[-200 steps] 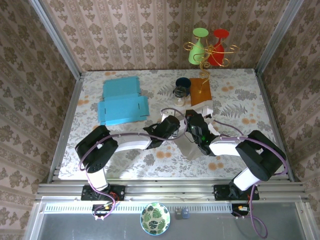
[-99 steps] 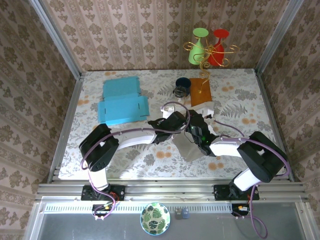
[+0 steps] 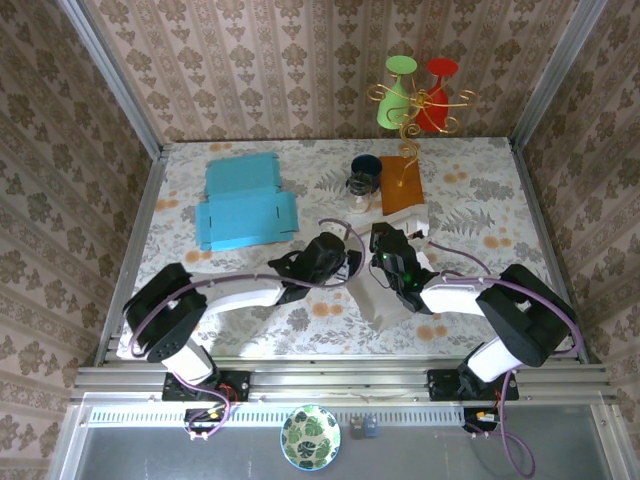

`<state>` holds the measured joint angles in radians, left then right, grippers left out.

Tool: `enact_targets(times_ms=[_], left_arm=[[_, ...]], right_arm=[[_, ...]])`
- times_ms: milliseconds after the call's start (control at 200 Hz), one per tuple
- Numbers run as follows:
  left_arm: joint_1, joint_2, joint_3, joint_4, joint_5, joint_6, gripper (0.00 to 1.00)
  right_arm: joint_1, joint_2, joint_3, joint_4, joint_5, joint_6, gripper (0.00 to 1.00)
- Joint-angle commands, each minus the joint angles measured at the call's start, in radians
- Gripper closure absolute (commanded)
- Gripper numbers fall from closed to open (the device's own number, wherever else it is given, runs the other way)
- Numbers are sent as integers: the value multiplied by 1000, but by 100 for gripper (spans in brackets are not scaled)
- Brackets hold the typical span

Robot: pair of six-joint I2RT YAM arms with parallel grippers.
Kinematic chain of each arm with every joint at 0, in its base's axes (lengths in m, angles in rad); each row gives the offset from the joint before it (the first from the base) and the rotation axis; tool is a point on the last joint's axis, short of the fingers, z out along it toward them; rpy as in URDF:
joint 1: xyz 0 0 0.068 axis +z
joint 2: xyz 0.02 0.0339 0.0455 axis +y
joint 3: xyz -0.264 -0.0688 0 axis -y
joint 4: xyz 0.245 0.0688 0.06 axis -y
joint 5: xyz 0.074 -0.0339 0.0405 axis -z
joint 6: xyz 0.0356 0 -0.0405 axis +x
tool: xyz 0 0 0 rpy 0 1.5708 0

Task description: Fold the paper box

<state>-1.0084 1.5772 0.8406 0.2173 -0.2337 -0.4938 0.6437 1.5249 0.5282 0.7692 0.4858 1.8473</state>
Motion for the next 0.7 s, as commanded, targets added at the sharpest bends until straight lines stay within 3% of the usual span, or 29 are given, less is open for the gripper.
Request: enact_targets(times_ms=[0,170,355,530,695], left_arm=[[-8,-74,-92,116,87,161,33],[-12,-152,-168,128,97,213,33],[62,-202,-246,120,156,232,51],[169,-132,-235,203,342,252,58],[174,-54,-162,198,370,283,60]], right_arm=[[-10,-23,-13,-50,16,-26,100],[-19,-23,4,-55,-2,-40,100],[-22,-28,3,-59,-10,-43,100],[-22,-29,1,-51,-19,-51,100],[-22,-32,0,-51,-19,-53,100]])
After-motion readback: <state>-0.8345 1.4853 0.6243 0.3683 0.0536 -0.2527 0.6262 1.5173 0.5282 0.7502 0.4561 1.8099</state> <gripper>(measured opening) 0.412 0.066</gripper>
